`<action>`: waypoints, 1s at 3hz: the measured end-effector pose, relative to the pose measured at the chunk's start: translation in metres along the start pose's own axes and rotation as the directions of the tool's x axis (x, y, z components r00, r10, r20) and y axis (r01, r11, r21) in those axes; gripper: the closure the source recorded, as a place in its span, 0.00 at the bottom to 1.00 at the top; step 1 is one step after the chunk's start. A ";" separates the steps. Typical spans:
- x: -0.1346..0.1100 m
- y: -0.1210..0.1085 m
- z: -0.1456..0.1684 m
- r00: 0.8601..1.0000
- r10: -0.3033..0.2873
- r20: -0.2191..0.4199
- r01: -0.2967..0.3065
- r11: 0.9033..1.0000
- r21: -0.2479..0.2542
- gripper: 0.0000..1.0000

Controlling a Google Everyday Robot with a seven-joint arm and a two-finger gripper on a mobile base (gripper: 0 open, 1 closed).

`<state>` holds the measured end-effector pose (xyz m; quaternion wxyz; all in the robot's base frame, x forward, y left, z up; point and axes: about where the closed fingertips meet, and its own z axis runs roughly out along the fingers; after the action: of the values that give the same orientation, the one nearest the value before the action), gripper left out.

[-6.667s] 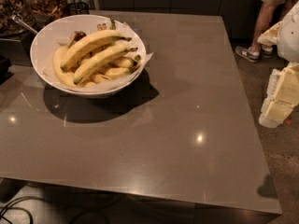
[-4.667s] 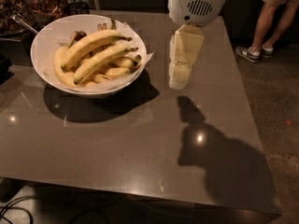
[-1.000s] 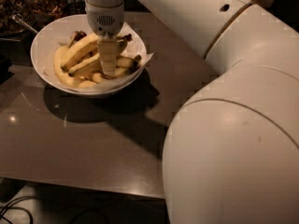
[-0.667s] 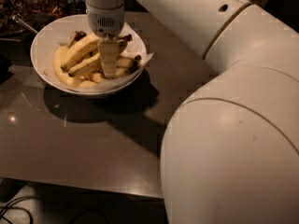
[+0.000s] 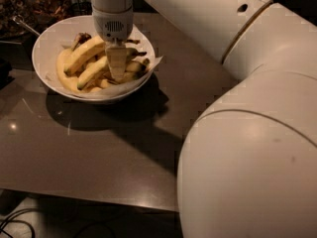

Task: Pick banana from white bowl

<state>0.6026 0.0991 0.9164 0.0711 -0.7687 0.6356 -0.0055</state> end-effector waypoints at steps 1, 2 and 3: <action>0.003 0.004 -0.003 1.000 -0.008 -0.007 0.008 1.000 0.008 0.77; 0.005 0.008 -0.004 1.000 -0.015 -0.012 0.015 1.000 0.012 0.99; 0.005 0.008 -0.004 1.000 -0.015 -0.012 0.015 1.000 0.013 1.00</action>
Offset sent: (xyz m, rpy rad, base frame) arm -0.0257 -0.0262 0.0028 -0.0723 0.0315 0.0169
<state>0.5956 0.0926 0.9187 0.0726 -0.7730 0.6300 -0.0147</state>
